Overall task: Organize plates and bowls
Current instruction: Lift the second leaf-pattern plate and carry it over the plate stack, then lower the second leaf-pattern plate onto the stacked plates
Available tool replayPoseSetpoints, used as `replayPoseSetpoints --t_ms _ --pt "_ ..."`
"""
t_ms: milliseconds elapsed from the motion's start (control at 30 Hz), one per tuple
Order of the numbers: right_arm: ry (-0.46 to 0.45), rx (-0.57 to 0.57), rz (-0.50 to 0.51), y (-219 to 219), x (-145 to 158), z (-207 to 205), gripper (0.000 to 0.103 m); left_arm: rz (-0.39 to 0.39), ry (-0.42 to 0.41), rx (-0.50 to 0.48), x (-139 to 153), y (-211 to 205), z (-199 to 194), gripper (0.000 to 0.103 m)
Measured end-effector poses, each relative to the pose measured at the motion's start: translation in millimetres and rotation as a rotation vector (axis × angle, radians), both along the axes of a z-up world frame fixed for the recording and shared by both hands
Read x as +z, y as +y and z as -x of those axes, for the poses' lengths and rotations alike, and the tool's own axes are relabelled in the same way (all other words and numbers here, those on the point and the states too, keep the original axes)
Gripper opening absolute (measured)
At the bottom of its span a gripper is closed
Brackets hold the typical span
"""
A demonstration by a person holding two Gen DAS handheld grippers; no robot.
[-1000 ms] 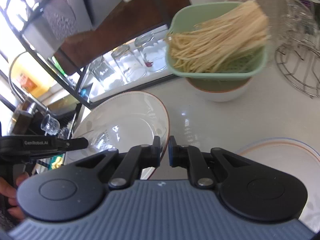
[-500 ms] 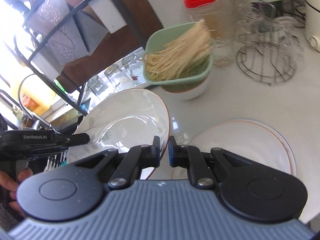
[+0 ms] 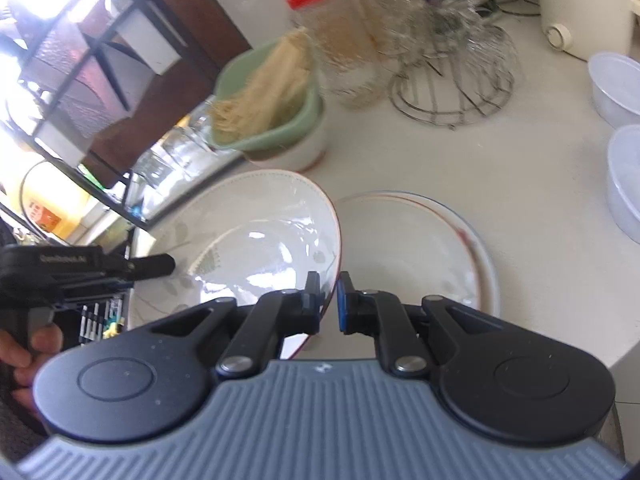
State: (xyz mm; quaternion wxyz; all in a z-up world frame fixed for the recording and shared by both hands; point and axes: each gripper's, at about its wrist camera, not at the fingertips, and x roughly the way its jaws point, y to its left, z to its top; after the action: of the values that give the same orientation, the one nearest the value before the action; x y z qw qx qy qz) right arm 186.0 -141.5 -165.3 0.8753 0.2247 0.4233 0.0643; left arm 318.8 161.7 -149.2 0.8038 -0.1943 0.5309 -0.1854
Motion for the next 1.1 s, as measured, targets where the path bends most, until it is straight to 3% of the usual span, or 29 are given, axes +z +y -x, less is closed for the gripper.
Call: replayPoseSetpoints --t_ms 667,800,933,1100 --pt "0.112 0.084 0.013 -38.6 -44.0 -4.0 0.015 -0.134 0.114 -0.018 -22.4 -56.2 5.0 0.017" --pt "0.111 0.09 0.003 -42.8 -47.9 -3.4 0.015 -0.175 0.12 -0.051 -20.8 -66.2 4.4 0.017" --pt "0.092 0.101 0.025 -43.1 -47.6 -0.6 0.015 -0.266 0.11 -0.104 -19.1 -81.4 6.3 0.017" --pt "0.077 0.102 0.075 -41.1 -46.6 -1.0 0.016 -0.299 0.132 -0.114 -24.9 -89.5 6.4 0.017"
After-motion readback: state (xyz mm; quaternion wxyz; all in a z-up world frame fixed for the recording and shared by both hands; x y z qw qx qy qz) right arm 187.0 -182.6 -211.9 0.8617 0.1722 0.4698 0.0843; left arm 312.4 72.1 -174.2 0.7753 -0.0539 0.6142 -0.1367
